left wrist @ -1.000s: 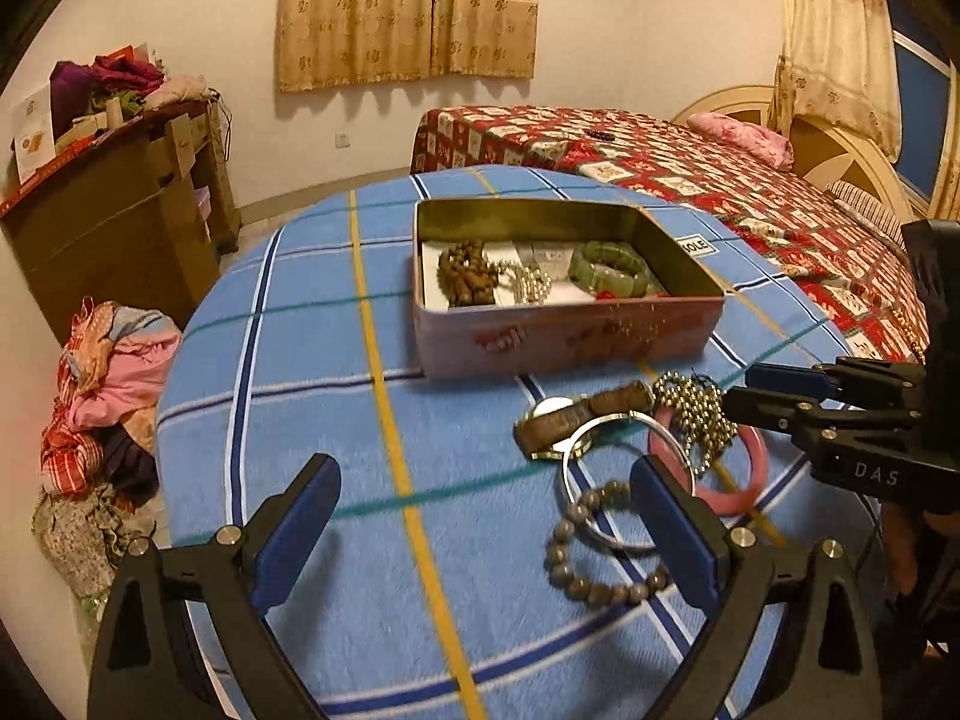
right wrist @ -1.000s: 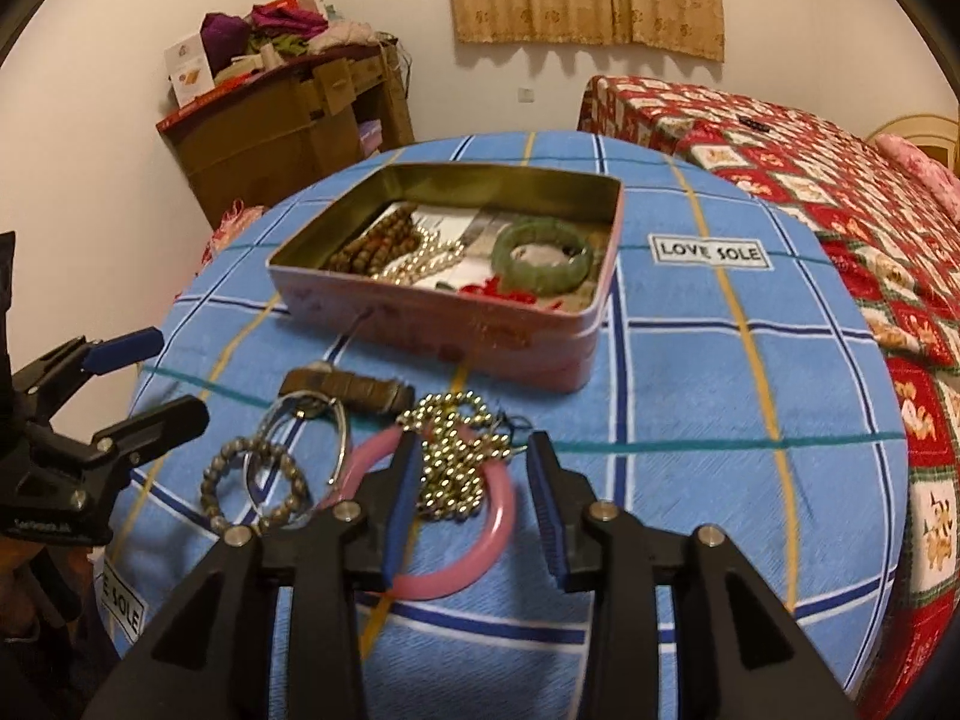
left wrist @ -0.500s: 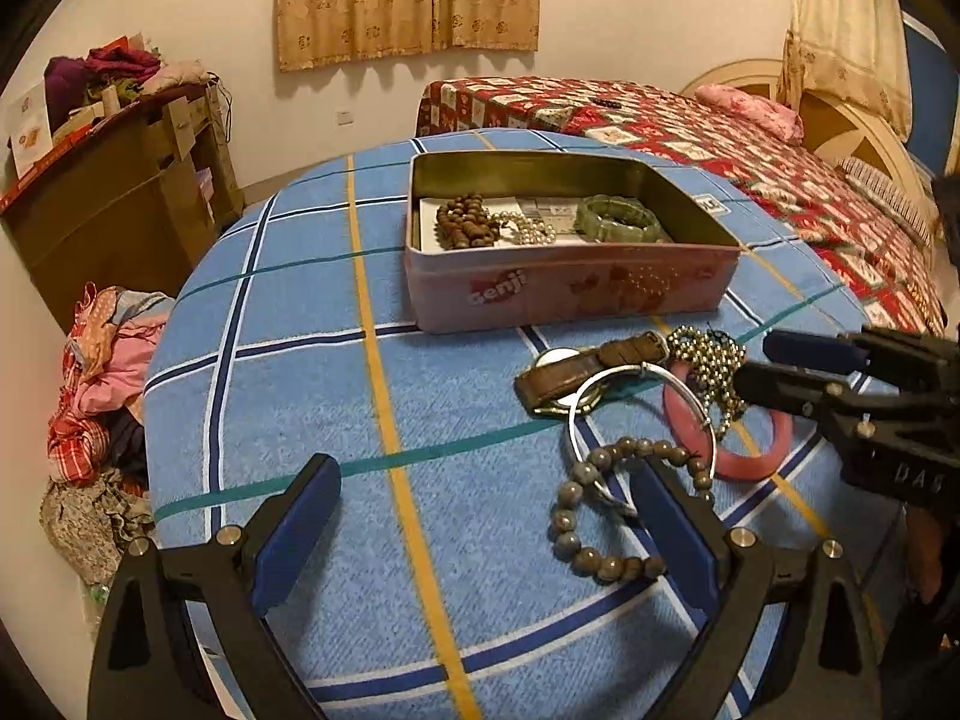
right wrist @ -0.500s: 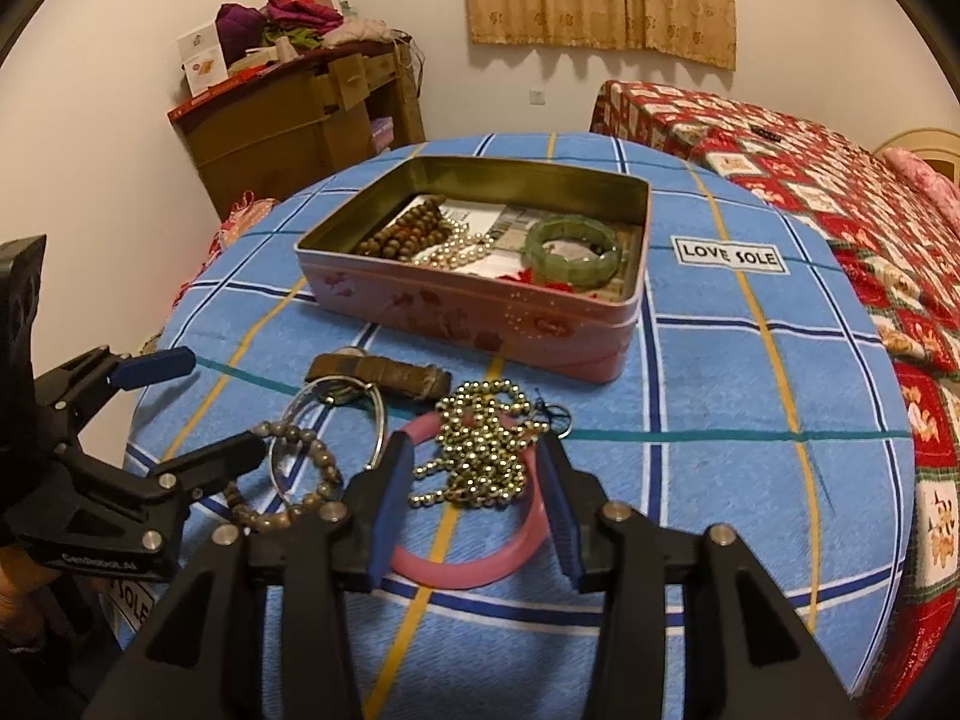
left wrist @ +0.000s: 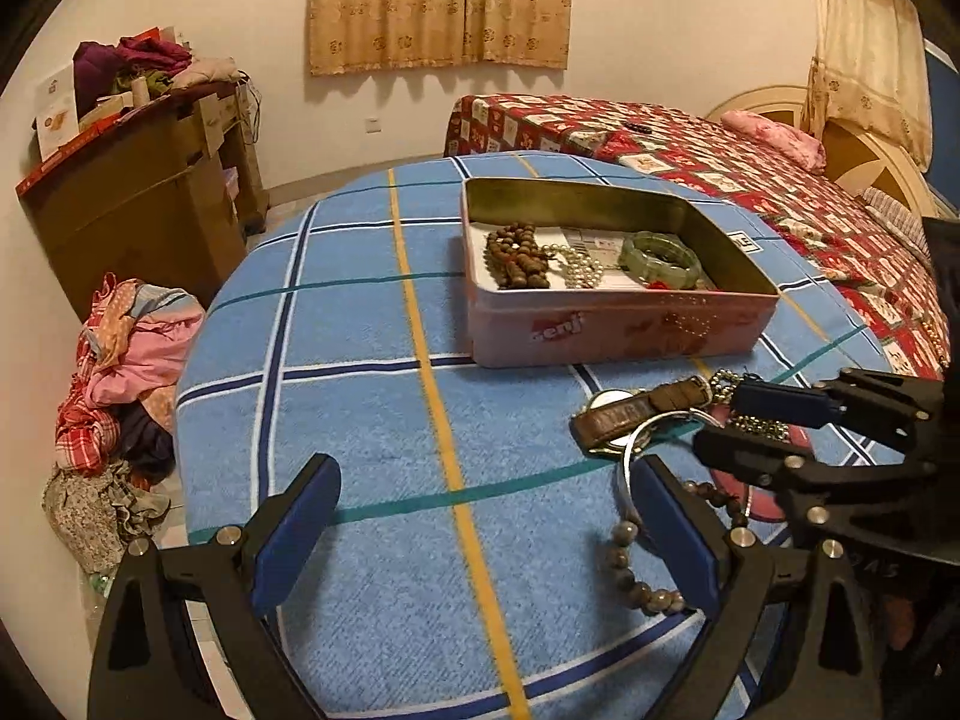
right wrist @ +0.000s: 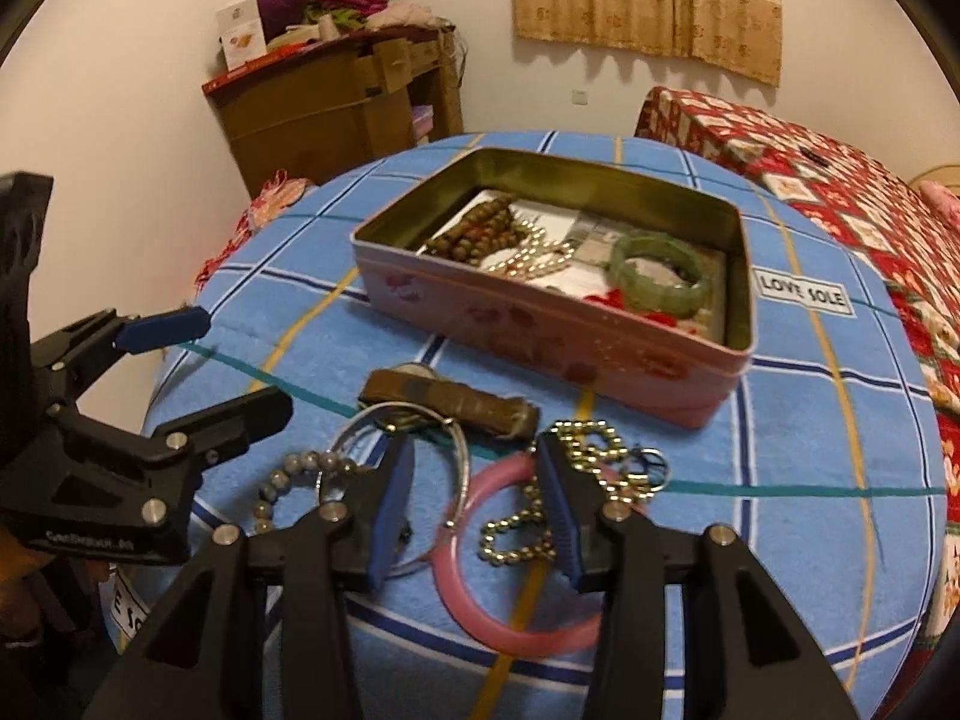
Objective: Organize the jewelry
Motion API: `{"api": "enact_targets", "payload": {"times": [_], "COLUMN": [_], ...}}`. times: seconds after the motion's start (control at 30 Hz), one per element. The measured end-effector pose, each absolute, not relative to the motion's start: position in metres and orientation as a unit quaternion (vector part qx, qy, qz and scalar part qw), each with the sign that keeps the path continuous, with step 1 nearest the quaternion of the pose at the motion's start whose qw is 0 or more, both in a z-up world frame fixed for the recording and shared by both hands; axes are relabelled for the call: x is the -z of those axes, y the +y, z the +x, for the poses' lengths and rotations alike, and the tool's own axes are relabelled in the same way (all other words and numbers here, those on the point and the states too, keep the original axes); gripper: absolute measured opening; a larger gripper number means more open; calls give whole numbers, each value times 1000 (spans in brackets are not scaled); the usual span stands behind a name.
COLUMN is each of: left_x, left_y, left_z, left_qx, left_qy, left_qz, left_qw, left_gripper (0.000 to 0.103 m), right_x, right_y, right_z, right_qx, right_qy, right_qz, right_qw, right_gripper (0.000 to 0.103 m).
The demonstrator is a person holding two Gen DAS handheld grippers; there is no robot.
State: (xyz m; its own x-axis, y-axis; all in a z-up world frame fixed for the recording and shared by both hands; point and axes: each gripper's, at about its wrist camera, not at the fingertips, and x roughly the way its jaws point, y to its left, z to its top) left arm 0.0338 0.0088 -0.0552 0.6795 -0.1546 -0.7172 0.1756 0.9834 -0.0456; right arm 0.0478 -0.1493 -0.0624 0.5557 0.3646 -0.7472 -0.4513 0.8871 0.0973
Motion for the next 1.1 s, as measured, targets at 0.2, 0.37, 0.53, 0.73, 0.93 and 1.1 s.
{"api": "enact_targets", "payload": {"times": [0.2, 0.37, 0.53, 0.73, 0.93, 1.1], "left_x": [54, 50, 48, 45, 49, 53], "left_y": [7, 2, -4, 7, 7, 6], "left_z": [31, 25, 20, 21, 24, 26], "left_qx": [104, 116, 125, 108, 108, 112], "left_qy": [388, 385, 383, 379, 385, 387], "left_qz": [6, 7, 8, 3, 2, 0], "left_qw": [916, 916, 915, 919, 917, 915], "left_gripper": [97, 97, 97, 97, 97, 97], "right_x": [62, 53, 52, 54, 60, 59], "right_y": [-149, -164, -170, -164, -146, -143], "right_z": [46, 42, 44, 46, 52, 44], "right_qx": [-234, -223, -225, -230, -233, -222], "right_qy": [410, 393, 403, 401, 413, 410], "right_qz": [-59, -36, -24, -22, -59, -84], "right_qw": [880, 891, 887, 886, 878, 881], "right_gripper": [7, 4, 4, 41, 37, 6]}}
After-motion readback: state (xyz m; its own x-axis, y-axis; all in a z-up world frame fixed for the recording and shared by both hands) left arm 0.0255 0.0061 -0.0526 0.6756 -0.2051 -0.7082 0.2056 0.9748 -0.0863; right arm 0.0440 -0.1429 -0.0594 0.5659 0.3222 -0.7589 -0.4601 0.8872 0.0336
